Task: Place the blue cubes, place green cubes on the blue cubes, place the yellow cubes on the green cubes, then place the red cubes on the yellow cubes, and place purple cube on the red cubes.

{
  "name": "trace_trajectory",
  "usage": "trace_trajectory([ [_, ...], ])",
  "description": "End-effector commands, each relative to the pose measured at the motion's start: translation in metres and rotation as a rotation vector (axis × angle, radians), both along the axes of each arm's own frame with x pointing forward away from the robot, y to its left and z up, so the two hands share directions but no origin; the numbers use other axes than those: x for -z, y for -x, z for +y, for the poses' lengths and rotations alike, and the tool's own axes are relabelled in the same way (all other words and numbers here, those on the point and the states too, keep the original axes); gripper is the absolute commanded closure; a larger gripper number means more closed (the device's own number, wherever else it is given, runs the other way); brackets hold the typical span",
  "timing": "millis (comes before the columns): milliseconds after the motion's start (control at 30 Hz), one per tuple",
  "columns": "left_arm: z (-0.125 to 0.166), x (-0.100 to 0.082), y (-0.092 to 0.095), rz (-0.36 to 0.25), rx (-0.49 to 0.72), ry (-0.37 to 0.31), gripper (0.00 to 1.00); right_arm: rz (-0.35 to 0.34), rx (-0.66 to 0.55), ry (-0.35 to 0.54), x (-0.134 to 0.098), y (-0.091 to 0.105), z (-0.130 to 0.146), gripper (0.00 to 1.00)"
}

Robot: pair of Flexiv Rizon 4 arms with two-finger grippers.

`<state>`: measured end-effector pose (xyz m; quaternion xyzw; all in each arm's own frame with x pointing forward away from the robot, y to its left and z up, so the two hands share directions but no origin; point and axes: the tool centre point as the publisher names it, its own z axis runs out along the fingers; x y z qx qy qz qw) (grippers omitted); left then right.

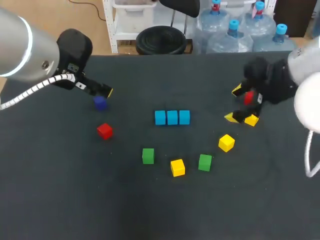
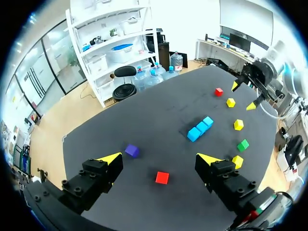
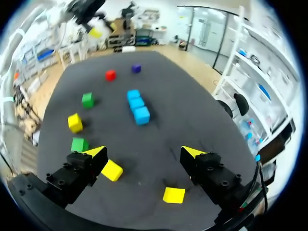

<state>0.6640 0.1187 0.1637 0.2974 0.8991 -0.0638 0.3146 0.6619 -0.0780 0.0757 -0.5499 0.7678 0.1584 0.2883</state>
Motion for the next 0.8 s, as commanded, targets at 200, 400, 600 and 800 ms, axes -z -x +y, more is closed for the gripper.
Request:
trace_trajectory([
  [200, 0.001, 0.000, 0.000, 0.000, 0.002, 0.003, 0.00, -0.088, -0.295, 0.593, -0.008, 0.009, -0.018, 0.00],
  [400, 0.001, 0.000, 0.000, 0.000, 0.002, 0.003, 0.00, -0.131, -0.444, 0.547, -0.014, 0.026, 0.001, 0.00],
  [600, 0.001, 0.000, 0.000, 0.000, 0.002, 0.003, 0.00, -0.026, -0.546, 0.549, -0.018, 0.050, 0.024, 0.00],
  [800, 0.001, 0.000, 0.000, 0.000, 0.002, 0.003, 0.00, 0.070, -0.539, 0.515, -0.014, 0.071, 0.032, 0.00],
])
